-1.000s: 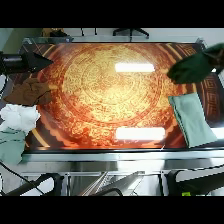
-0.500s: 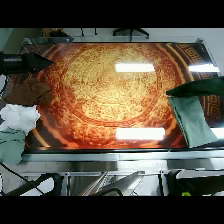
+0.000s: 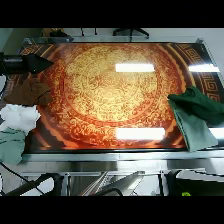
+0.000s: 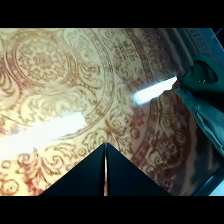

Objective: Fold the shirts.

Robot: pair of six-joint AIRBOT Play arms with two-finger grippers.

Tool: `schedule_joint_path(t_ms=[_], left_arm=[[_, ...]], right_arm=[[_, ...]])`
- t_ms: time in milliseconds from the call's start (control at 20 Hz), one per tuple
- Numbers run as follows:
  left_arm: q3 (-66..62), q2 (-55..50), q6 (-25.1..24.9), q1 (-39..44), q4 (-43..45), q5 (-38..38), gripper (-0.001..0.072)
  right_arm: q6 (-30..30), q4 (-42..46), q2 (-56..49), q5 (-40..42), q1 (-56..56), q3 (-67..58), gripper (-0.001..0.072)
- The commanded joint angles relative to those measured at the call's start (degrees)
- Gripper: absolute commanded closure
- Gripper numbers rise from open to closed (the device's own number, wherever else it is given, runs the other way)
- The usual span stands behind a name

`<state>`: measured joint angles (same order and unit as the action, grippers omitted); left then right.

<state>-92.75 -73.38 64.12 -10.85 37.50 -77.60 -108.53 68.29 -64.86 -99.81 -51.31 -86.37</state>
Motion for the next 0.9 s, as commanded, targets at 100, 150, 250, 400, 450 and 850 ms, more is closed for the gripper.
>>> schedule_joint_path(t_ms=[100,150,250,400,450,850], left_arm=[[0.0,0.0,-0.2,0.0,0.0,-0.2,0.0698],[0.0,0.0,-0.2,0.0,0.0,-0.5,0.0698],[0.0,-0.2,-0.2,0.0,0.0,-0.9,0.0698],[0.0,-0.6,-0.1,0.0,-0.1,-0.9,0.0698],[0.0,-0.6,0.0,0.0,0.0,-0.9,0.0698],[0.0,0.3,3.5,0.0,-0.2,-3.1,0.0698]], right_arm=[[-0.4,9.2,2.3,14.2,0.0,20.5,0.0460],[0.3,9.2,2.2,15.6,0.0,23.7,0.0174],[0.7,9.1,1.6,15.8,0.0,25.6,0.0110],[1.8,5.0,1.5,15.6,0.0,18.0,0.0111],[2.8,2.5,1.6,15.1,0.0,13.2,0.0112],[6.2,-8.7,7.6,19.3,12.6,-4.7,0.0149]])
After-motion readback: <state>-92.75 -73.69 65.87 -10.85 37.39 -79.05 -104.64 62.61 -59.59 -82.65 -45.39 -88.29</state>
